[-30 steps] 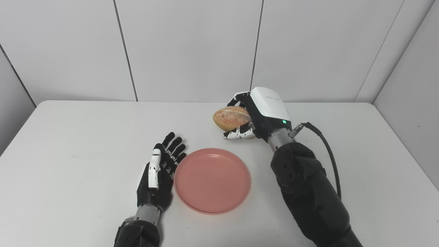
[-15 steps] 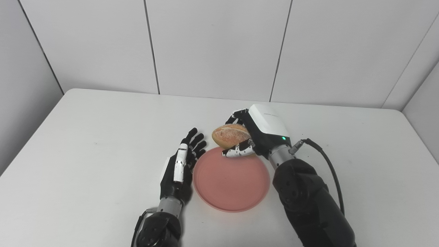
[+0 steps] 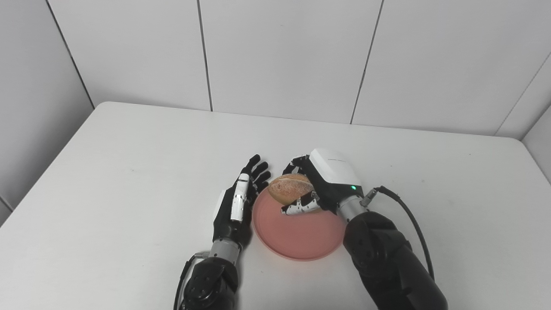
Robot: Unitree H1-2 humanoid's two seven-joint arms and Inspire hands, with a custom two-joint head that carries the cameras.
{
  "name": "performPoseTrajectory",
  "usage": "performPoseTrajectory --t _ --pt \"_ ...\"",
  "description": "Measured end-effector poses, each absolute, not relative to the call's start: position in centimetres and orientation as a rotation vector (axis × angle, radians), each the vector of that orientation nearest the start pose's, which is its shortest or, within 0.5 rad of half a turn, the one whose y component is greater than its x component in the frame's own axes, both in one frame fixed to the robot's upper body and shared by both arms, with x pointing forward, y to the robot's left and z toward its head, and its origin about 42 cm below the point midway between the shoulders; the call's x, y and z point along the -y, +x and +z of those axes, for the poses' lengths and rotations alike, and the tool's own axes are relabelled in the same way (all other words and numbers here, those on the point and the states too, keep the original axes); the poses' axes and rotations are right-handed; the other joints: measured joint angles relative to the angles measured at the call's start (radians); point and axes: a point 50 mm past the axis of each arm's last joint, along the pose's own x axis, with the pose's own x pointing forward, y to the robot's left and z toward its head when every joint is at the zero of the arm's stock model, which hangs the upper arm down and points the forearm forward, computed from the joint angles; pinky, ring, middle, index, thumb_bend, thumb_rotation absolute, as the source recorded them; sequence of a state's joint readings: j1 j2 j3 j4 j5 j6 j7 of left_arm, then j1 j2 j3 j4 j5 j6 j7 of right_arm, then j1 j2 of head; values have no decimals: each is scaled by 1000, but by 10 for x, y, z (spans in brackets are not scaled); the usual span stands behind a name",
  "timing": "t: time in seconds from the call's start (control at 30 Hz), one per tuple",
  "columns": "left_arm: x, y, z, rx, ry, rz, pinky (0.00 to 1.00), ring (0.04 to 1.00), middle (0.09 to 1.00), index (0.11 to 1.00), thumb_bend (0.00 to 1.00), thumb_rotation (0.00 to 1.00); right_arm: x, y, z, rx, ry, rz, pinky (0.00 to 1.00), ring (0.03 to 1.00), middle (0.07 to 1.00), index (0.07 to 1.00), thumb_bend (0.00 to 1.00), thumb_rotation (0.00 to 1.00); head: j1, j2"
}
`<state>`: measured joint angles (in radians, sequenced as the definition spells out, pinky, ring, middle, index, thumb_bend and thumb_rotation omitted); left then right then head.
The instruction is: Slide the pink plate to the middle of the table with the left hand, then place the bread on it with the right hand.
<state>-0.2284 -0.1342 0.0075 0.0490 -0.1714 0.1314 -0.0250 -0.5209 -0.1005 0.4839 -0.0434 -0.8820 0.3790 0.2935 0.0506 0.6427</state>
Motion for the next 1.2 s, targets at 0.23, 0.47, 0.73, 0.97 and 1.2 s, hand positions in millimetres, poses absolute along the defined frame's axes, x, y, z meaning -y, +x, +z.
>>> performPoseTrajectory --t 0.23,0.47,0.73,0.97,1.2 --pt "-142 351 146 37 -297 -128 916 902 901 884 416 1000 82 379 221 231 -1123 402 164 245 472 486 528 0 -5 9" --pt "-141 351 146 37 -297 -127 896 890 893 878 417 1000 81 377 217 228 -1140 414 179 268 474 486 529 0 -8 18" --pt "-140 351 146 38 -296 -127 902 894 898 882 425 1000 83 374 212 223 -1159 409 186 276 475 485 529 0 -9 25" --pt "-139 351 146 38 -295 -130 904 896 901 884 428 1000 84 370 213 228 -1197 419 297 428 536 639 645 135 -9 28" --pt "-138 351 147 38 -290 -133 900 895 901 887 432 1000 83 365 217 211 -1255 458 715 788 822 807 850 389 -11 29"
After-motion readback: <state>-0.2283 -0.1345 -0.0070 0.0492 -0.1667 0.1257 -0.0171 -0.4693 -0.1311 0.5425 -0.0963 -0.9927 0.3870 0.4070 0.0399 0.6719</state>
